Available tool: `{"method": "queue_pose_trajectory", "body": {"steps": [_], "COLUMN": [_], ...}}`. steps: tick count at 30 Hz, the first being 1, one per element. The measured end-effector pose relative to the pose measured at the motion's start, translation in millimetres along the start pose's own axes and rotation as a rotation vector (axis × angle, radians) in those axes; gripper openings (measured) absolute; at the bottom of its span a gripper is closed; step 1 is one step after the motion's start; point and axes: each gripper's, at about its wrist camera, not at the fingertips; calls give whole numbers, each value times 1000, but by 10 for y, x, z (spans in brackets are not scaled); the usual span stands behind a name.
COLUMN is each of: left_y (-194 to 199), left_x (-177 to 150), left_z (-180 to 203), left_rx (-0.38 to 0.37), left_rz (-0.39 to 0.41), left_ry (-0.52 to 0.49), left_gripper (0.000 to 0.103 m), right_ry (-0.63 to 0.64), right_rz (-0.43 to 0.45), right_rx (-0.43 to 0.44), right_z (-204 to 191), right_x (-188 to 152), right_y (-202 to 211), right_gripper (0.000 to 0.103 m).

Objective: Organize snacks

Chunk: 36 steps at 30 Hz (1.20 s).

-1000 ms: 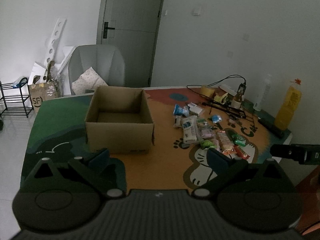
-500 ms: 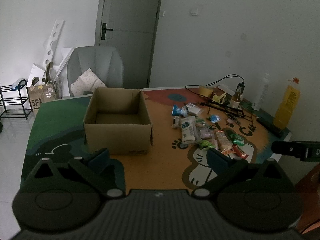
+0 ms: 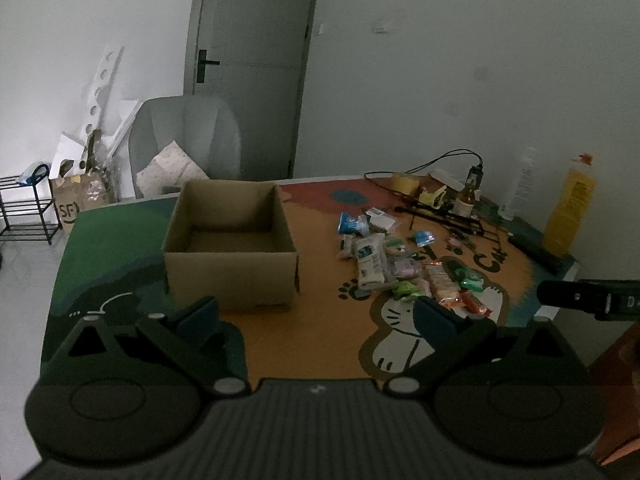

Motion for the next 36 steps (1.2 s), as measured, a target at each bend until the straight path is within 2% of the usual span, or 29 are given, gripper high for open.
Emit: {"method": "queue_pose_trajectory", "body": {"steps": [8, 18, 29, 33, 36], "left_y": [-35, -237, -701, -899, -1029], "left_x": [-5, 4, -24, -29, -26], "left_z": [39, 32, 57, 86, 112], "left_rx": [-19, -31, -40, -47, -58], "left_rz": [5, 27, 28, 20, 14], "left_ry": [2, 30, 71, 79, 87], "left_gripper": [103, 103, 102, 102, 101], "right_ry": [0, -18, -82, -162, -126], "right_rz": [3, -12, -43, -53, -36], "right_rx": [-10, -39, -42, 5, -6], "right_z": [20, 134, 418, 585, 611], "right_x": [-17, -57, -165, -184, -184], "right_y": [-19, -242, -597, -703, -759], "right_gripper": [103, 103, 103, 103, 103]}}
Point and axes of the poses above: each gripper's, at about its wrist camera, not at the fingertips, and y roughly against the way its jaws point, z to its right, x to its top, and after that the axes turned 5 degrees about z, right-handed
